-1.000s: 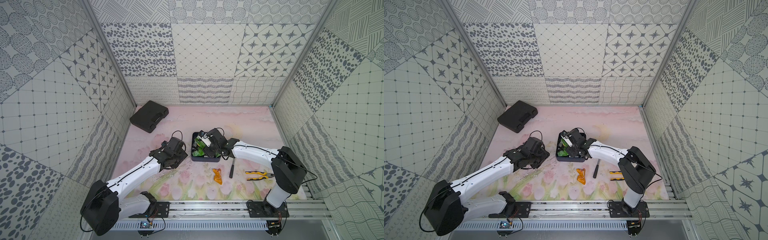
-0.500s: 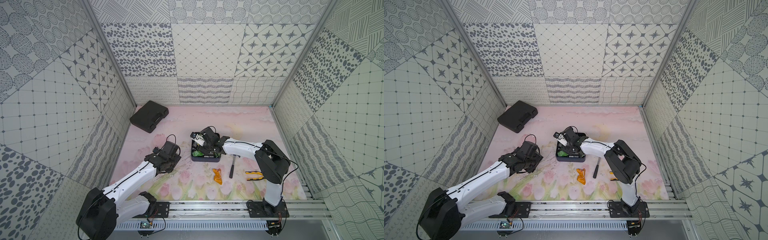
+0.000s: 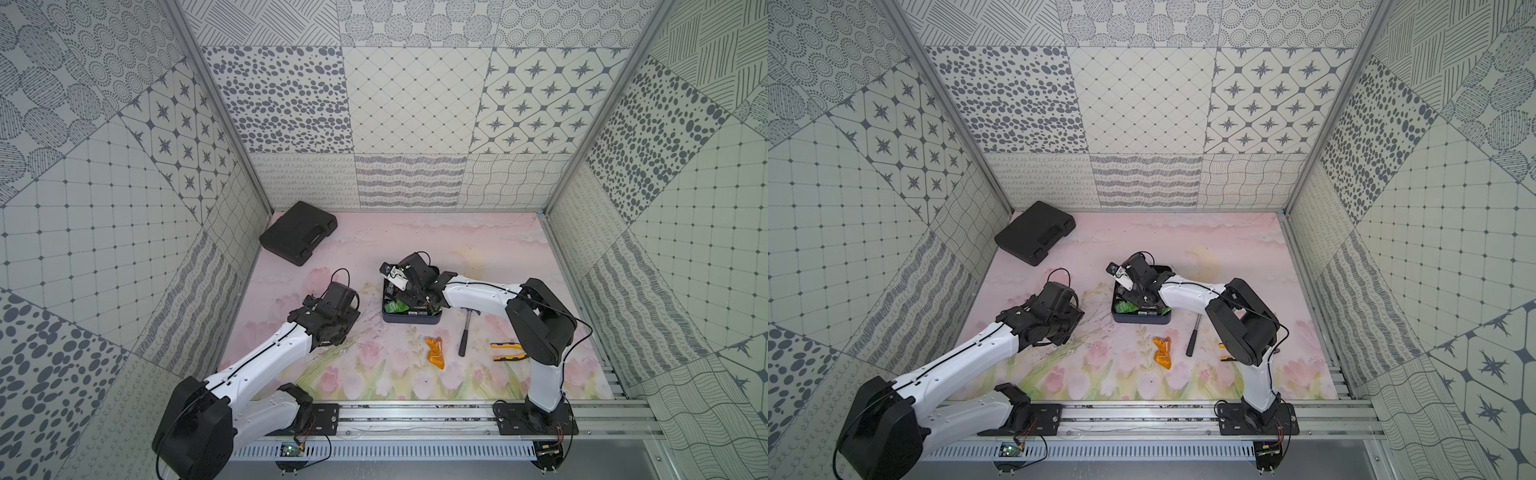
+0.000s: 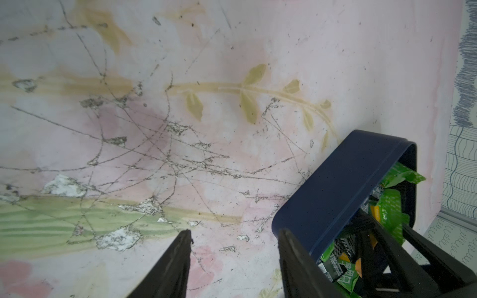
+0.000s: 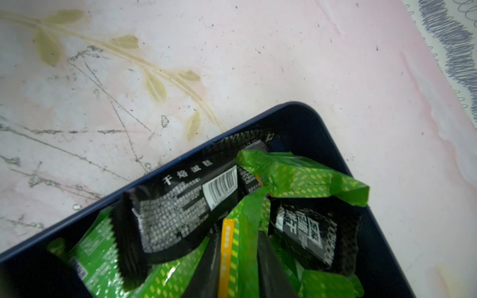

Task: Take the cookies out of the storage box
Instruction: Pick up the cookie from the storage box, then place the cookie at the center of the board.

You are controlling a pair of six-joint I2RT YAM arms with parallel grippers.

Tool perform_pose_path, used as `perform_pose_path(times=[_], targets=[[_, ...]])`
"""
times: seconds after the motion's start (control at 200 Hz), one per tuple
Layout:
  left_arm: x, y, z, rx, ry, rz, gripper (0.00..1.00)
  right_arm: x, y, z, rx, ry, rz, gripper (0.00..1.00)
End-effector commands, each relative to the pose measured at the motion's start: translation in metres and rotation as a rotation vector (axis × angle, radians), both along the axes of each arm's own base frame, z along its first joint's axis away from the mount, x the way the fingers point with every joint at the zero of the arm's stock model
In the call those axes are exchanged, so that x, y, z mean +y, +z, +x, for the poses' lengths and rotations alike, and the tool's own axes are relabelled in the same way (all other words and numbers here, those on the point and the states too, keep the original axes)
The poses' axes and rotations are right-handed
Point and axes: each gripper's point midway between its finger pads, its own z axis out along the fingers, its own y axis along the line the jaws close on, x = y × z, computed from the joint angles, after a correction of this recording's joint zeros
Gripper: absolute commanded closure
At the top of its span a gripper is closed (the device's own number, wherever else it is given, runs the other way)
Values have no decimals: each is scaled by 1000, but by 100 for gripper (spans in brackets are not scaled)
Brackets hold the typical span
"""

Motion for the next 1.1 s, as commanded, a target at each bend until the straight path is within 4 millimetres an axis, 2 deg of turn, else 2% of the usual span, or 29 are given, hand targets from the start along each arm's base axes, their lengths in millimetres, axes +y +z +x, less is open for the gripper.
perform_pose_path(times=[0.0,0.17,0.39,0.515,0.6,0.665,0.73,0.83,0.955,1.09], targets=[[18,4,-5,-7,29,61,42,2,42,4,-56,-37,111,81],[27,12,-5,-51,18,81,42,-2,72,-15,2,-71,244,83],[29,12,-9,-54,22,67,40,1,92,-74,176,14,378,84],[28,9,-11,-45,25,55,40,5,83,-122,136,181,306,84],[29,7,-12,-41,24,57,40,7,64,-154,61,319,202,84],[29,7,-13,-42,24,53,40,6,47,-168,17,389,123,84],[29,6,-14,-43,22,48,40,3,31,-172,-17,419,58,84],[29,5,-16,-42,23,42,40,-2,10,-167,-94,433,-25,85],[30,5,-18,-46,24,41,40,-2,-3,-154,-213,424,-81,85],[33,6,-22,-55,36,42,40,-1,-21,-154,-265,459,-140,84]])
